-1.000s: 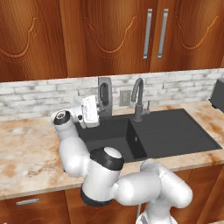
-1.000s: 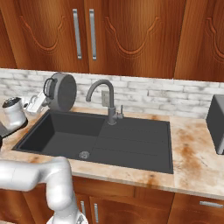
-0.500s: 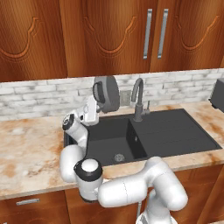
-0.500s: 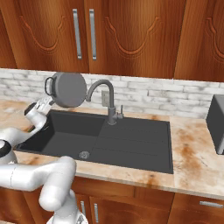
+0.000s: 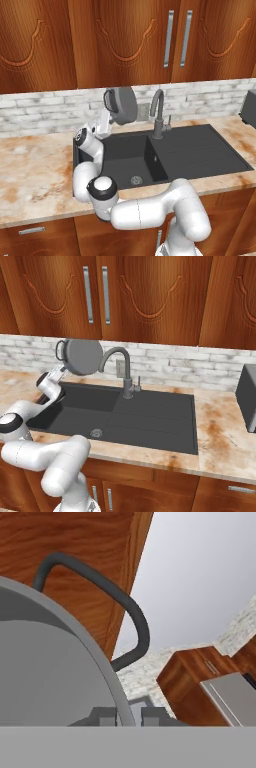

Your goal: Dump the garlic from the pot into the sink. Then turn on the water and wash the garlic. Then turn off the water and put the garlic back in the pot.

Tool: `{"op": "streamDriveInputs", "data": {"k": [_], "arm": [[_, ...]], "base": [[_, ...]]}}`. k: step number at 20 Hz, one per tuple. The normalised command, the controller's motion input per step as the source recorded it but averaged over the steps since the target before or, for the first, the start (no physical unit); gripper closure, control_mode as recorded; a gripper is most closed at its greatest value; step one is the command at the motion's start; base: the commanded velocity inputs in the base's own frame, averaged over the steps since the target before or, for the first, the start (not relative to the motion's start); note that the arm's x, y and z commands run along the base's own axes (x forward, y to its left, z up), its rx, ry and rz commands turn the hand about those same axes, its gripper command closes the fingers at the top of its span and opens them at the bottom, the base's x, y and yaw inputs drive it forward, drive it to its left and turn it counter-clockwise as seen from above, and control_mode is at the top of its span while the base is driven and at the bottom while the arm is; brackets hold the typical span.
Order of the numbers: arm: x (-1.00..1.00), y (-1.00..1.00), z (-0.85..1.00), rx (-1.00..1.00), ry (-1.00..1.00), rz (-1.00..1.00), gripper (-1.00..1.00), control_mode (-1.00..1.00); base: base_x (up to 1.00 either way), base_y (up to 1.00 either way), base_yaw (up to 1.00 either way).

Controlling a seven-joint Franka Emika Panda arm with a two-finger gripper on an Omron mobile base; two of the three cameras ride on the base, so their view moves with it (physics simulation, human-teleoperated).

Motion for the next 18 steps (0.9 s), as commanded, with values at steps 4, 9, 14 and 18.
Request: {"op": "streamDriveInputs", "data": {"k": [4,9,14,18], "arm": [[0.33,0.18,-0.12,-0.08,0.0,-0.1,1.0,-1.0],[-0.23,0.5,-0.18,-0.2,-0.09,-0.03,1.0,-1.0],[-0.91,0.15,-0.19,0.01,-0.22,0.0,1.0,-1.0],[-1.0,-0.44,-0.12,0.48,-0.2,0.06,1.0,-1.0]], "base": [[0.0,0.0,0.0],[0.0,0.0,0.0],[0.0,0.0,0.0],[0.0,0.0,0.0]]}}
